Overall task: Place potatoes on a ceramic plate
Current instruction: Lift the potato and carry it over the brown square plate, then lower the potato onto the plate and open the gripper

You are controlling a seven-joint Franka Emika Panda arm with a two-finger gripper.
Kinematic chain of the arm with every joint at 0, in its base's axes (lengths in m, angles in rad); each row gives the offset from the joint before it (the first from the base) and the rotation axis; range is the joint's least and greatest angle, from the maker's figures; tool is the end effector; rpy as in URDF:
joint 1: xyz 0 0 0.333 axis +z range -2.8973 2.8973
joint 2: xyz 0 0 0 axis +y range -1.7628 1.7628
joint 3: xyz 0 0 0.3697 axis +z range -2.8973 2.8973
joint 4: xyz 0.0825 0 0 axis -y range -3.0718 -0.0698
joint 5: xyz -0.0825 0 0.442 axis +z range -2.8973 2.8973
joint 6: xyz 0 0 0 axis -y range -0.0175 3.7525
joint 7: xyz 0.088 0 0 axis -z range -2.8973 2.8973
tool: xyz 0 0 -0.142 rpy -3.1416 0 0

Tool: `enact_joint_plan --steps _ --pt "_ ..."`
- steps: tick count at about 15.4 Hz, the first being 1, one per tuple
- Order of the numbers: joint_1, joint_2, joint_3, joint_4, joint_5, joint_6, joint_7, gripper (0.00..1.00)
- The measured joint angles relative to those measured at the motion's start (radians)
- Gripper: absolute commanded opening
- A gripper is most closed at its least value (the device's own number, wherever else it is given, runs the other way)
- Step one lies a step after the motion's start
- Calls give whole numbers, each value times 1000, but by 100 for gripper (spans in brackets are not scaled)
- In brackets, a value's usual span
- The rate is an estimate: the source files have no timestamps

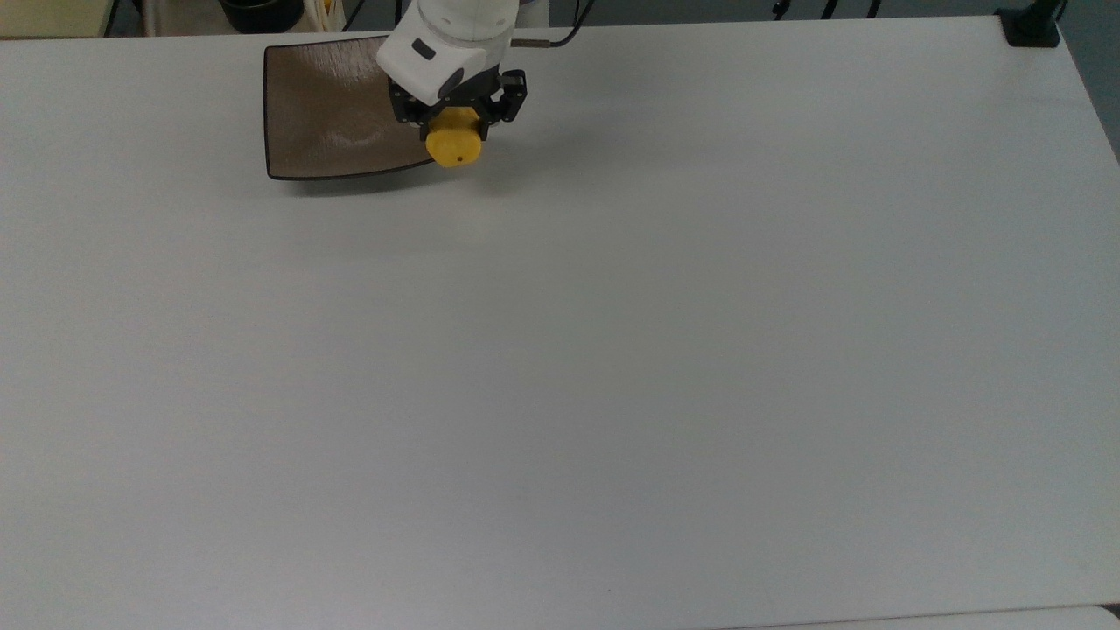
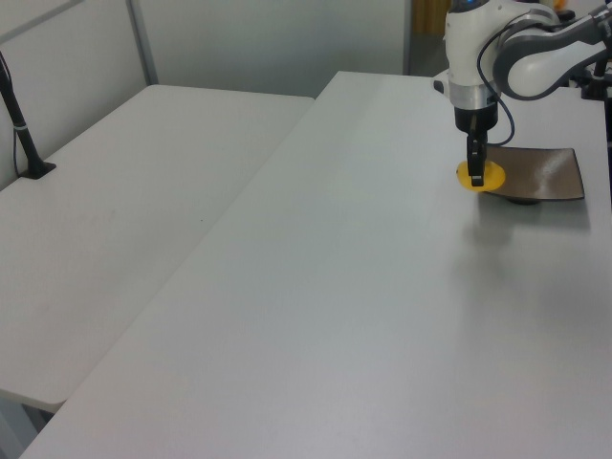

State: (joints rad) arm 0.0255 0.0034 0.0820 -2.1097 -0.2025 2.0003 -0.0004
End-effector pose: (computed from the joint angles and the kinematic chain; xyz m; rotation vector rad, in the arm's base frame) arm 0.5760 0.0434 0.3956 2.9380 0.2991 -0.1521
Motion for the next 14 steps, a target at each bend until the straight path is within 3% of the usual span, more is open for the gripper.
enact_joint_plan --steps 1,3,4,5,14 --pt "-3 -2 -7 2 -7 -1 0 58" --pt "-18 -5 -13 4 -18 -27 -4 71" --pt "-23 -6 -13 4 -29 -49 -11 81" --pt "-26 -6 -14 4 -45 -67 -13 97" --pt "-34 -6 -14 3 -76 -85 -17 100"
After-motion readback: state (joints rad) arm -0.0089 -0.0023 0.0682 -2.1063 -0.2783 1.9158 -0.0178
